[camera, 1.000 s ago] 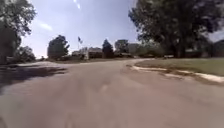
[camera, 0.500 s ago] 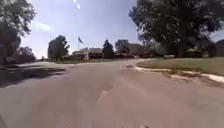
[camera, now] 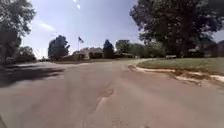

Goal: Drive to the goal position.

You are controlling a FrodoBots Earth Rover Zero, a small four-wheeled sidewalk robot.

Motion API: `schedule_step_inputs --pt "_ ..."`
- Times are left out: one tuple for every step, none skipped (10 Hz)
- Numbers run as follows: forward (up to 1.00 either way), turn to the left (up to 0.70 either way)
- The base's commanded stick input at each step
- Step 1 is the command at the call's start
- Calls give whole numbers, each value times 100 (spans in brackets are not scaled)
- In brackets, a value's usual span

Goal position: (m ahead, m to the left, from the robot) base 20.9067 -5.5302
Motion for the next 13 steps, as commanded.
schedule_step_inputs --pt "70 0" --pt "70 0" --pt "70 0" --pt "70 0" --pt "70 0" --pt "70 0" --pt "70 0" --pt "70 0" --pt "70 0" --pt "70 0" --pt "70 0" --pt "70 0" --pt "70 0"
